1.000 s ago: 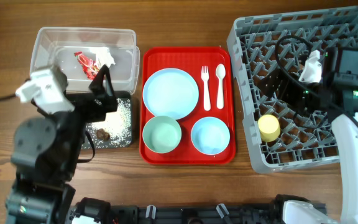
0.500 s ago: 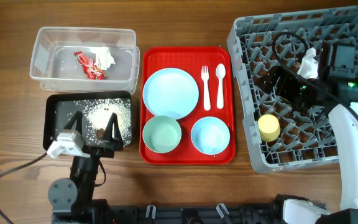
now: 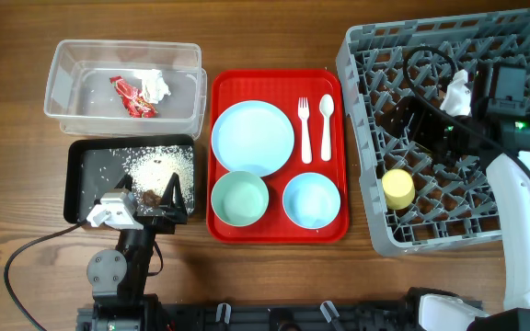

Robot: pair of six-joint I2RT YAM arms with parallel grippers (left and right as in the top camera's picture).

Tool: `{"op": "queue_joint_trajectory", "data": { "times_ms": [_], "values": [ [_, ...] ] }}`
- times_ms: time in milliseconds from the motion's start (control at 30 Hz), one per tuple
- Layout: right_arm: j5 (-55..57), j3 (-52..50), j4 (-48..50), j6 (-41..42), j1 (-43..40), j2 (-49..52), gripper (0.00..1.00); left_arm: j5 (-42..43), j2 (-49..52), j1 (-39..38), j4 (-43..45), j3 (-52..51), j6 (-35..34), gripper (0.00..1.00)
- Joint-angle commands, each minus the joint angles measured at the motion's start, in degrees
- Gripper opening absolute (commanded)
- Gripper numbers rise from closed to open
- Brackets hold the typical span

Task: Sort waste into correct bins and load items into the dishwasher rack
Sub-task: 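Reach the right gripper to the green bowl on the red tray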

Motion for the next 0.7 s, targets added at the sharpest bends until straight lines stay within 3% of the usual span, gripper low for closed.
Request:
{"op": "queue_joint_trajectory", "data": {
  "times_ms": [0, 200, 300, 400, 533, 667],
  "values": [
    [0.0, 0.6, 0.3, 0.2, 0.2, 0.4, 1.0, -0.4, -0.4, 0.5, -0.6, -0.1, 1.2, 1.0],
    [-0.1, 0.6, 0.3, 0.4, 0.2, 0.4, 1.0, -0.4, -0.4, 0.5, -0.6, -0.1, 1.2, 1.0],
    [-2.9, 0.6, 4.0, 8.3, 0.2, 0.4, 1.0, -0.4, -0.4, 0.5, -0.6, -0.1, 1.2, 1.0],
    [-15.2, 0.7, 6.4, -0.3, 2.1, 0.3, 1.0, -0.4, -0.4, 0.5, -0.6, -0.1, 1.2, 1.0],
    [-8.4, 0.7, 4.9, -5.8, 16.0, -2.1, 1.0, -0.4, -0.4, 0.5, -0.6, -0.1, 1.2, 1.0],
    [13.2, 0.2, 3.1, -0.9, 36.5, -1.3, 0.96, -0.4, -0.4, 0.5, -0.6, -0.1, 1.2, 1.0]
  ]
}}
